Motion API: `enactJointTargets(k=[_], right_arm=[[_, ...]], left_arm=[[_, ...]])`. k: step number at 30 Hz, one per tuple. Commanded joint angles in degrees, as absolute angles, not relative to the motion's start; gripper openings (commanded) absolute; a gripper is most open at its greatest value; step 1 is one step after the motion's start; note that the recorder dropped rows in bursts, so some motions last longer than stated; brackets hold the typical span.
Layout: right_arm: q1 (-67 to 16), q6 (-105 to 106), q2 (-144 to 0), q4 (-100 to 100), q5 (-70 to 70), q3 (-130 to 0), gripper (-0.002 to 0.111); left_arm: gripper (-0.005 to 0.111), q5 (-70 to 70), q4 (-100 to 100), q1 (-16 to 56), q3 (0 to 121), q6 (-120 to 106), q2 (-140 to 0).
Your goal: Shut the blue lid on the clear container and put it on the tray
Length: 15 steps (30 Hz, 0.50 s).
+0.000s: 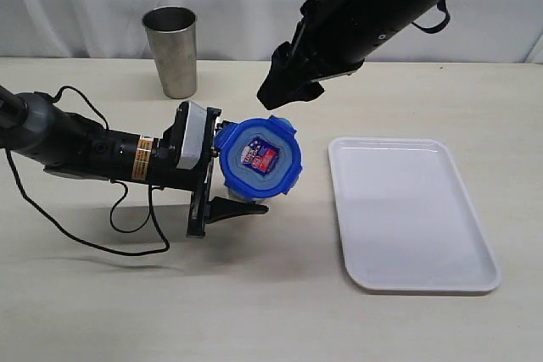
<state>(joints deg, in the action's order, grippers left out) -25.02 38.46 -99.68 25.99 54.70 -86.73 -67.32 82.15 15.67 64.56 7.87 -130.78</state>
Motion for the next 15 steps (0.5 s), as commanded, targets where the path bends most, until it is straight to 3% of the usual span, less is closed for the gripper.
enactJointTargets(k=[1,5,15], right_arm=[[-24.8,38.2,-100.5,27.8,58.3,-86.5,0.045],[-24.8,38.2,-103.0,27.4,59.4,-86.5,0.034],[-24.8,39.4,-105.7,26.3,60.1,-86.5,0.036]], left_arm=[[0.0,-69.3,81.8,15.7,64.8,7.6,-130.2],[0.0,-69.4,81.8,15.7,64.8,7.6,-130.2],[0.0,-69.4,81.8,15.7,64.8,7.6,-130.2]])
